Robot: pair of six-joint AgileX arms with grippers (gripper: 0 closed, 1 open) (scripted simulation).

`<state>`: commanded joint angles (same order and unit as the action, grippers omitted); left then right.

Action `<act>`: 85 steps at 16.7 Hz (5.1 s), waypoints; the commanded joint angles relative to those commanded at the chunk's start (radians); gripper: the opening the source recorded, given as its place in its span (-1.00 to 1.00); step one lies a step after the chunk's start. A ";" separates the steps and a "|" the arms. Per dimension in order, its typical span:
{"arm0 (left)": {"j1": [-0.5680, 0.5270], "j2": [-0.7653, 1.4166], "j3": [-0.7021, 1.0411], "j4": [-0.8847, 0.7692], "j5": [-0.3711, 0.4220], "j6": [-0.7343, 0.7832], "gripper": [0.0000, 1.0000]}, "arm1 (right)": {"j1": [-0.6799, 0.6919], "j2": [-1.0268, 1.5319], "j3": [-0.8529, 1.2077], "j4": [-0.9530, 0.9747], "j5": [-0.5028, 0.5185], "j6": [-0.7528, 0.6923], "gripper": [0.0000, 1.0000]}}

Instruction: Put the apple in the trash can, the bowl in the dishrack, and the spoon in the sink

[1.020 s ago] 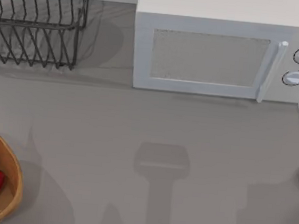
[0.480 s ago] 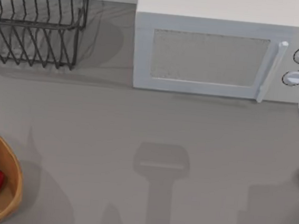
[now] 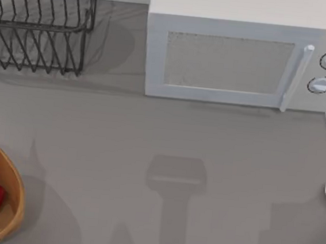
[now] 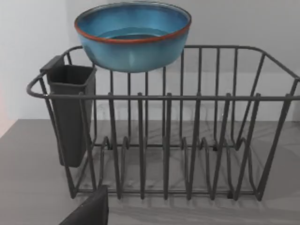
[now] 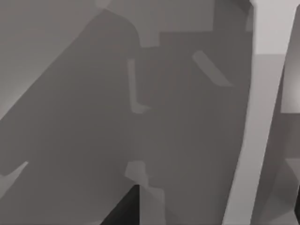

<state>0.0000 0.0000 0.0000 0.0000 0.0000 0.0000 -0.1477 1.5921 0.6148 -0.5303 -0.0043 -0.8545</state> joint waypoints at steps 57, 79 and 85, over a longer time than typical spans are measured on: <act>0.000 0.000 0.000 0.000 0.000 0.000 1.00 | -0.026 1.148 2.261 -1.174 -0.027 0.025 -1.00; 0.000 0.000 0.000 0.000 0.000 0.000 1.00 | -0.021 1.002 1.794 -0.853 -0.029 0.030 -0.85; 0.000 0.000 0.000 0.000 0.000 0.000 1.00 | -0.021 1.002 1.794 -0.853 -0.029 0.030 0.06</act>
<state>0.0000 0.0000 0.0000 0.0000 0.0000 0.0000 -0.1684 2.5945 2.4089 -1.3830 -0.0329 -0.8249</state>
